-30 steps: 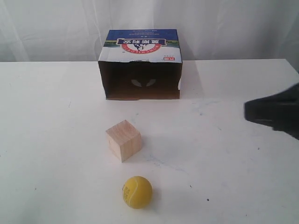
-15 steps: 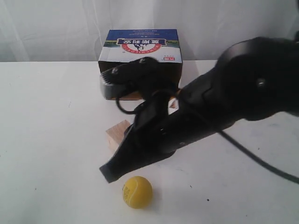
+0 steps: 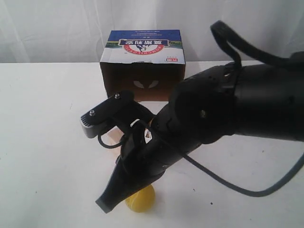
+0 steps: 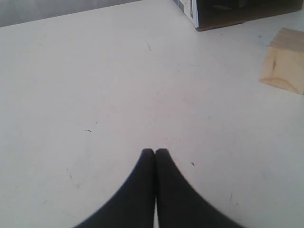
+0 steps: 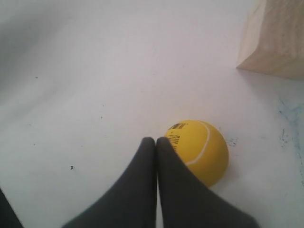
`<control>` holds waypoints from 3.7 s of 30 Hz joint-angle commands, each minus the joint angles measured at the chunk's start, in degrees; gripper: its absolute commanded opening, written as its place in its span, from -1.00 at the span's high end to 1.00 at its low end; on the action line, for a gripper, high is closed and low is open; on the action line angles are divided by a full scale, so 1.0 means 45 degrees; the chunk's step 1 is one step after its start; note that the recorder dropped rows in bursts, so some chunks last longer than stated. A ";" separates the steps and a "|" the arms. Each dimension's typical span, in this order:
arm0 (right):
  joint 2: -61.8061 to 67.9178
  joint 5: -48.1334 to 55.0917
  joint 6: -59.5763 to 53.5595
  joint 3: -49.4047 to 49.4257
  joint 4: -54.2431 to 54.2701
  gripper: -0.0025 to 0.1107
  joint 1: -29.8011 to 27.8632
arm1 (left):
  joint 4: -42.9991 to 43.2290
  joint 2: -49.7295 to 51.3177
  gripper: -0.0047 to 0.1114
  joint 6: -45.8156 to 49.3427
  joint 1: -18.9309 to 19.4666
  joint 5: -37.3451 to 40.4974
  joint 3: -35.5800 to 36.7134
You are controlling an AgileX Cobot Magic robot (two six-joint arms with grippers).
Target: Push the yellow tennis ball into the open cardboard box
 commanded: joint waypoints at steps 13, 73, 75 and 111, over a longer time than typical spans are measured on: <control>0.1538 0.0031 -0.0091 -0.0105 -0.0590 0.96 -0.0008 | -0.0040 -0.0063 0.92 -0.0117 0.0035 -0.0036 0.0047; -0.0823 0.2932 0.3211 0.1661 -0.6214 0.96 -0.4965 | -0.0040 -0.0063 0.92 -0.0117 0.0035 -0.0036 0.0047; -0.0580 0.2702 0.3234 0.1813 -0.6214 0.96 -0.4986 | -0.0040 -0.0063 0.92 -0.0117 0.0035 -0.0036 0.0047; 0.1049 0.0749 0.3188 -0.0286 -0.6348 0.96 -0.4958 | -0.0040 -0.0063 0.92 -0.0117 0.0035 -0.0036 0.0047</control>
